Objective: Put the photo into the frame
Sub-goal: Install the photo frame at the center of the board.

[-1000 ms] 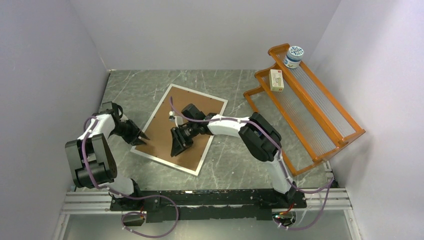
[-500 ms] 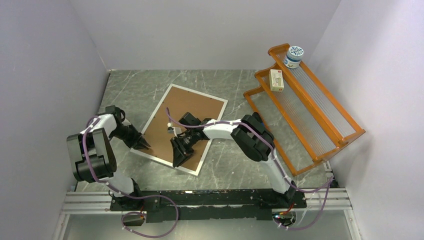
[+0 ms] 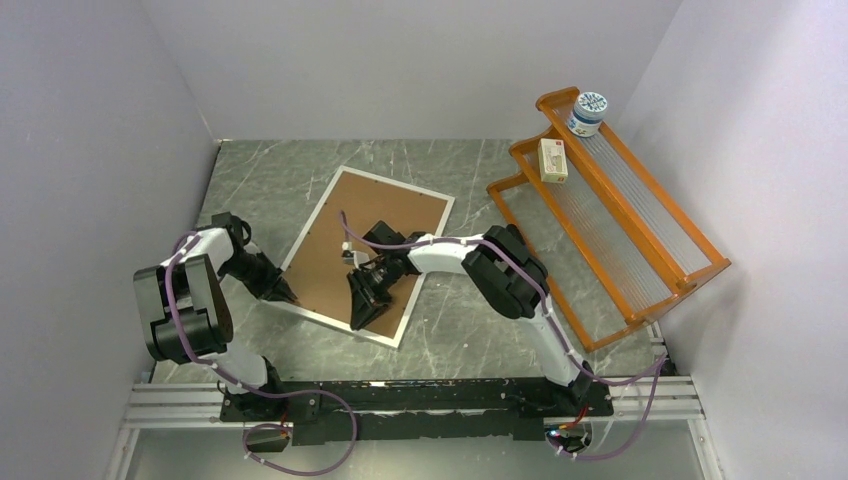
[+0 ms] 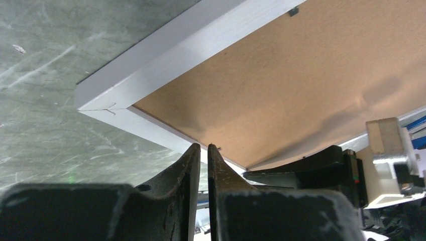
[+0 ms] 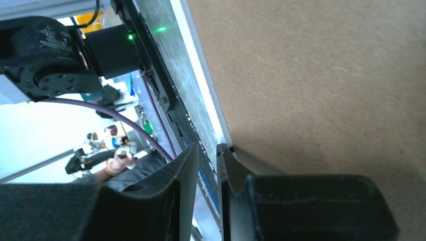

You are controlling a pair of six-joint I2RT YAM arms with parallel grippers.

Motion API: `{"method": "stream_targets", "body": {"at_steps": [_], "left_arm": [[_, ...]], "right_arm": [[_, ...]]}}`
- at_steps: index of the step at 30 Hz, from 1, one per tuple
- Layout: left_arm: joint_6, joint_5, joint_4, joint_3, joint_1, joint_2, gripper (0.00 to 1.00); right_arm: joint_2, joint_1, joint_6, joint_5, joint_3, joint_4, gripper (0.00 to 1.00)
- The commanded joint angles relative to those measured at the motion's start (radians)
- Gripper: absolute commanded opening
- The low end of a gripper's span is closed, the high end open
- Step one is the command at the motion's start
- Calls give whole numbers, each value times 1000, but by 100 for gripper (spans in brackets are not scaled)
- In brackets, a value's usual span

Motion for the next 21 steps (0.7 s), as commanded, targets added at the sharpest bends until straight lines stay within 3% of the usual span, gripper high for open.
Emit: {"method": "stream_targets", "body": {"at_steps": [1, 9, 21], "left_arm": [[1, -19, -25, 9, -4, 11, 16], [-21, -95, -50, 15, -6, 10, 12], [-26, -116, -63, 20, -9, 46, 11]], "right_arm": [[88, -73, -23, 284, -30, 9, 25], [137, -113, 15, 378, -60, 43, 25], [156, -140, -38, 595, -8, -60, 25]]}}
